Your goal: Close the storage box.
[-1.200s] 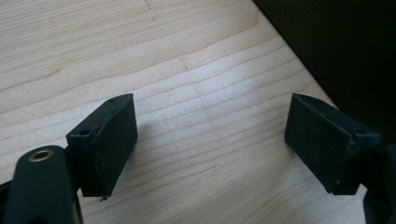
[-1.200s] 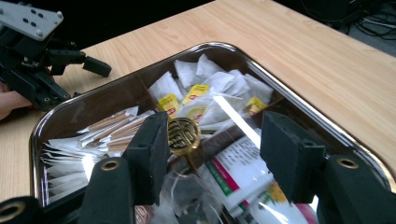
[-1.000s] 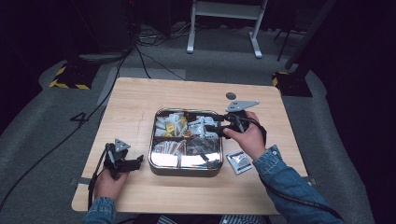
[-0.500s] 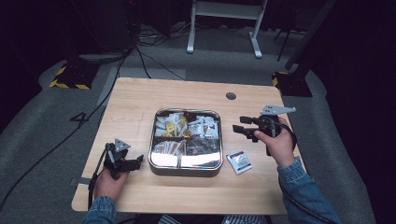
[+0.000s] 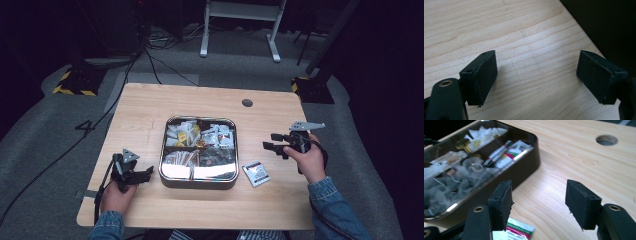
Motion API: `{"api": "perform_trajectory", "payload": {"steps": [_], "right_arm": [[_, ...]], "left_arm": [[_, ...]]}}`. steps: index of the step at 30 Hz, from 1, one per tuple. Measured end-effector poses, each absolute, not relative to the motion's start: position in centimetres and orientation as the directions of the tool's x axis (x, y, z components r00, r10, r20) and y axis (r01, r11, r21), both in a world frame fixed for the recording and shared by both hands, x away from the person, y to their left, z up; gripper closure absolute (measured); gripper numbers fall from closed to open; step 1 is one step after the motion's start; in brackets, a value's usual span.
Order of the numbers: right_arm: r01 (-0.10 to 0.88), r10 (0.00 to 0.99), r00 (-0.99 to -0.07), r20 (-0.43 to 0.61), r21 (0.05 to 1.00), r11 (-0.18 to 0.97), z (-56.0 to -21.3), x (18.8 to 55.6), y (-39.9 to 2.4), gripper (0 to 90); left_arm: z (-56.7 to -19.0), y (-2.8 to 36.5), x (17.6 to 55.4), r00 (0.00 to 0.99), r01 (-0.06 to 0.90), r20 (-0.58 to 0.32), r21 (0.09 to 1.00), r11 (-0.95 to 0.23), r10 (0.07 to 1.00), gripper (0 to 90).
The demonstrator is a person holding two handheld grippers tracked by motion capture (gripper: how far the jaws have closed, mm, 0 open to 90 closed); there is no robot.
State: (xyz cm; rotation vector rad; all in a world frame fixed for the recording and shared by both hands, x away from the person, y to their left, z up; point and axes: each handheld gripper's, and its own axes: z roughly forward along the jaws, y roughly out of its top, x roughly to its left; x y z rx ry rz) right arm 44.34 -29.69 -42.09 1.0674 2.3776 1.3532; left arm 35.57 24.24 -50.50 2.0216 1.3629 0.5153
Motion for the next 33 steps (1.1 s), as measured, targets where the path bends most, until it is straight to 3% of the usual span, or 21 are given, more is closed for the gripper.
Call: {"api": "perform_trajectory", "payload": {"steps": [11, 33], "right_arm": [[0.545, 0.708, -0.68, 0.19, 0.777, 0.316, -45.2, 45.0, -31.5, 38.4], [0.515, 0.756, -0.654, 0.04, 0.754, 0.406, -50.3, 45.7, -33.9, 29.7]], "left_arm": [[-50.5, 24.2, 35.6, 0.386, 0.672, -0.029, 0.694, -0.259, 0.922, 17.5], [-50.5, 24.3, 35.5, 0.387, 0.674, -0.031, 0.692, -0.26, 0.921, 17.5]]}}
